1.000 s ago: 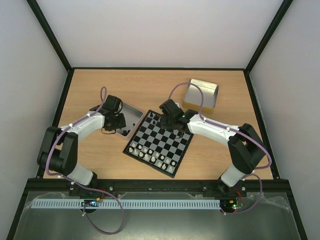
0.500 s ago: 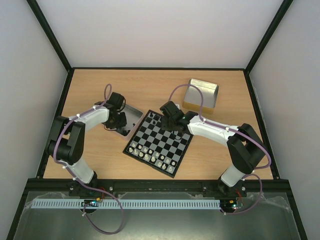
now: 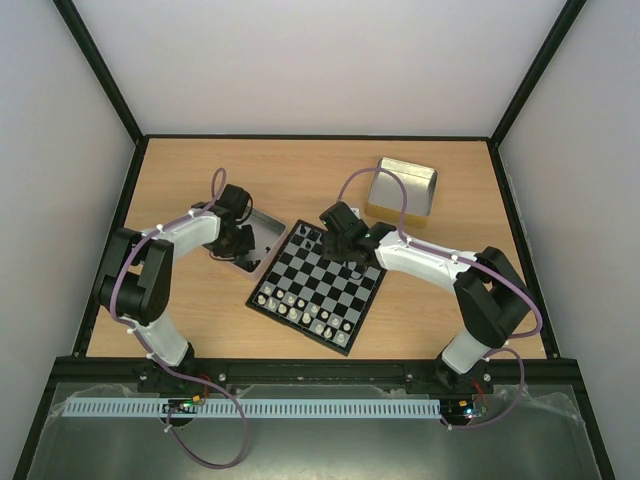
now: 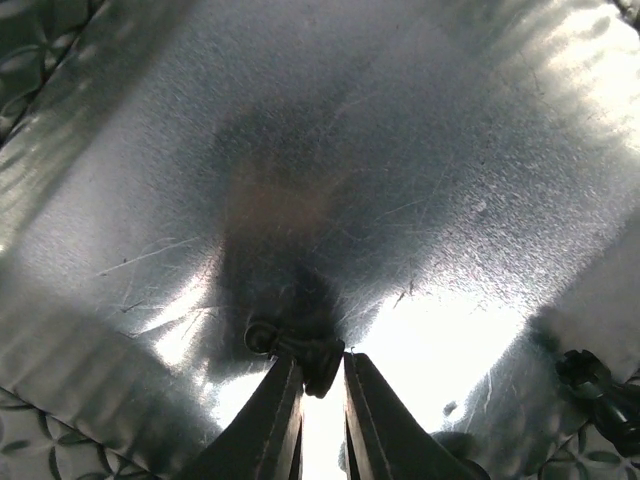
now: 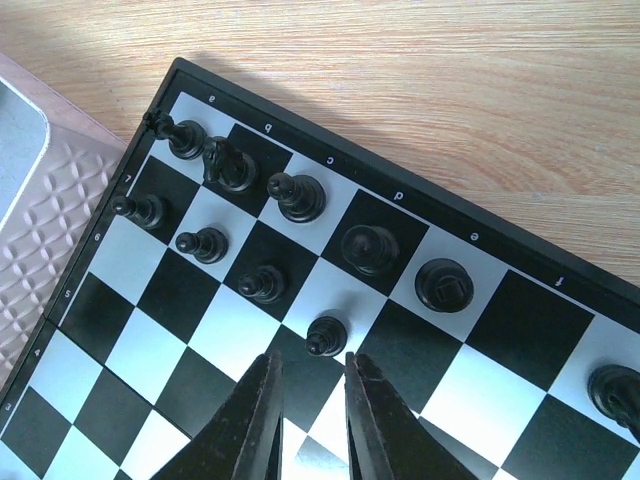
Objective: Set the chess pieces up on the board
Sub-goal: Pick up the chess piece from the storage box.
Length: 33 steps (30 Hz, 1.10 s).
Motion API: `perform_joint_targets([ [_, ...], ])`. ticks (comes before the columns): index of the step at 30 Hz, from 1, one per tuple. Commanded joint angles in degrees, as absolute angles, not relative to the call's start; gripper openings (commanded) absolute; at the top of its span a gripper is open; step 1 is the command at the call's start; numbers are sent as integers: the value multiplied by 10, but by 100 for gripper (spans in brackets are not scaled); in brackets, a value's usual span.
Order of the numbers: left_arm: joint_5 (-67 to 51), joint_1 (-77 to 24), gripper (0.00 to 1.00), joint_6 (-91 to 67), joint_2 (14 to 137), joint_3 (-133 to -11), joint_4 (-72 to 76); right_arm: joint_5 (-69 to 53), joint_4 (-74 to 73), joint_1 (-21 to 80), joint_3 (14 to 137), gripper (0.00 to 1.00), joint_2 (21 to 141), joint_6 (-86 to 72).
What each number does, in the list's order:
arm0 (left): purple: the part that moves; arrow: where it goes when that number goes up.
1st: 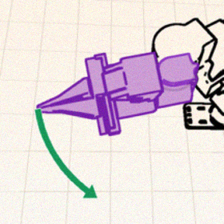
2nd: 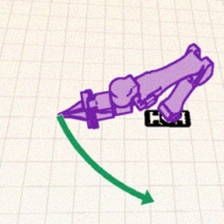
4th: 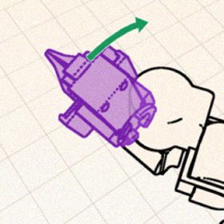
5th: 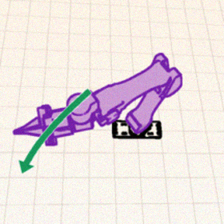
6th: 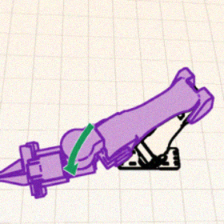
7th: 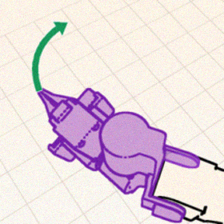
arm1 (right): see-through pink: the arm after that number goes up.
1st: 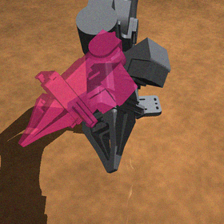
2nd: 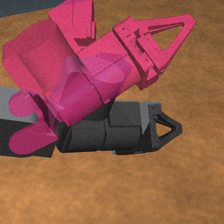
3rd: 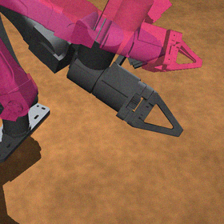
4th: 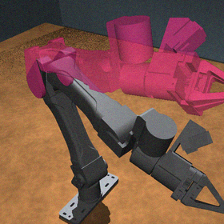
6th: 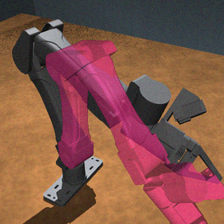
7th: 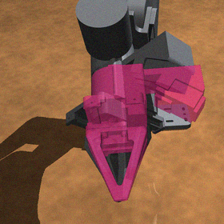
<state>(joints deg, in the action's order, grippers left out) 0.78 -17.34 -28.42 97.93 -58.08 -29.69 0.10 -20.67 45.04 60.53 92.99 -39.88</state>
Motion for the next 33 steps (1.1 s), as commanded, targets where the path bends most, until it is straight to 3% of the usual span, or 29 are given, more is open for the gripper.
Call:
perform_joint_targets([
  [1, -3, -172, 14, -279, 988, -589, -299, 19, -206, 454, 606, 17, 910, -406],
  [10, -6, -173, 13, -289, 990, -596, -284, 18, -203, 454, 597, 17, 902, -409],
  [20, -1, -175, 25, -300, 1006, -605, -281, 18, -197, 454, 586, 17, 892, -411],
  [33, -3, -178, 24, -297, 1028, -614, -258, 21, -193, 454, 578, 17, 887, -410],
])
